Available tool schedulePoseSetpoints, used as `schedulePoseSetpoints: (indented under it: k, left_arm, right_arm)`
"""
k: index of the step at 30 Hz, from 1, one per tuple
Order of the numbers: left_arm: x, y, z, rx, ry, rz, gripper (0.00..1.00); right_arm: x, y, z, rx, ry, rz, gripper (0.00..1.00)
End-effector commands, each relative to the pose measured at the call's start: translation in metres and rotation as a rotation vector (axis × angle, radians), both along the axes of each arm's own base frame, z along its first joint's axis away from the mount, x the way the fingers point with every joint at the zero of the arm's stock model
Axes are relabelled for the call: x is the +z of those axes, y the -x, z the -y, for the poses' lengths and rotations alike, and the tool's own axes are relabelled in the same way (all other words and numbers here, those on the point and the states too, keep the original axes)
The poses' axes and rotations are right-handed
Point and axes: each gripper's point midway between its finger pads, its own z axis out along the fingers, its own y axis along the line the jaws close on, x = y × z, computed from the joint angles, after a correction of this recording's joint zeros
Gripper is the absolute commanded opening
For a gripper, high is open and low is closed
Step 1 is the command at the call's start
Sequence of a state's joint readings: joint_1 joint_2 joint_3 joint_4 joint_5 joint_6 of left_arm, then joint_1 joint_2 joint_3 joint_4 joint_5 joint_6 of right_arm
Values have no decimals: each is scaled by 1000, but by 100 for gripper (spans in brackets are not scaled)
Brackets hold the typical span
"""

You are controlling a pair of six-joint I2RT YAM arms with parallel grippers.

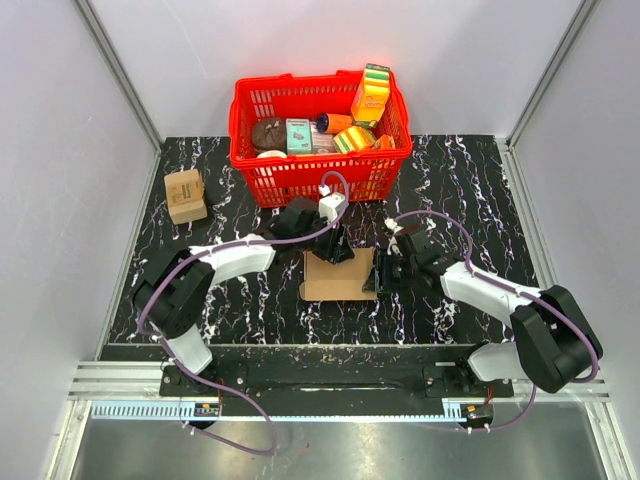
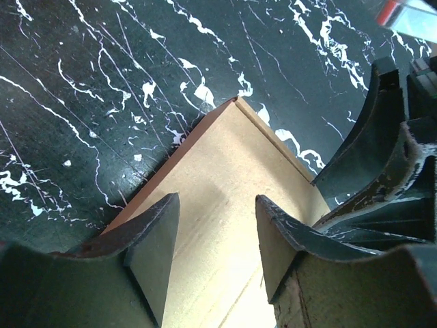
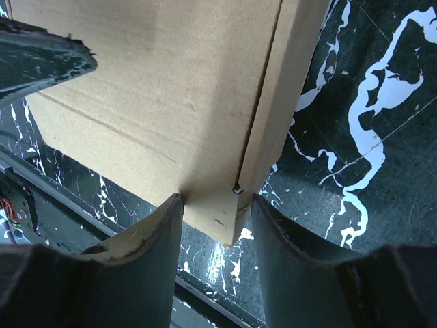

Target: Fold the paper box

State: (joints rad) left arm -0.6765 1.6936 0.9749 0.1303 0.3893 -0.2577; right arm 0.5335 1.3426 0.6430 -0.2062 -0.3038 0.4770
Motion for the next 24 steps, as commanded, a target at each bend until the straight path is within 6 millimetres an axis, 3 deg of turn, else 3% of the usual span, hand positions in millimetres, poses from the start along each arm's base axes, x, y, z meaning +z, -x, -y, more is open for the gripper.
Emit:
schedulePoseSetpoints:
  k: [1, 10, 24]
  left_arm:
    - [3, -6, 8, -33, 34, 31, 53]
    - [-12, -3, 8, -40, 22, 2, 52]
    - [-17, -2, 9, -47, 16, -8, 51]
  right_arm:
    - [4, -10, 1, -10, -6, 48, 50]
    - [0, -10, 1, -14, 0, 37, 50]
    - [-3, -9, 1, -12, 1, 24, 50]
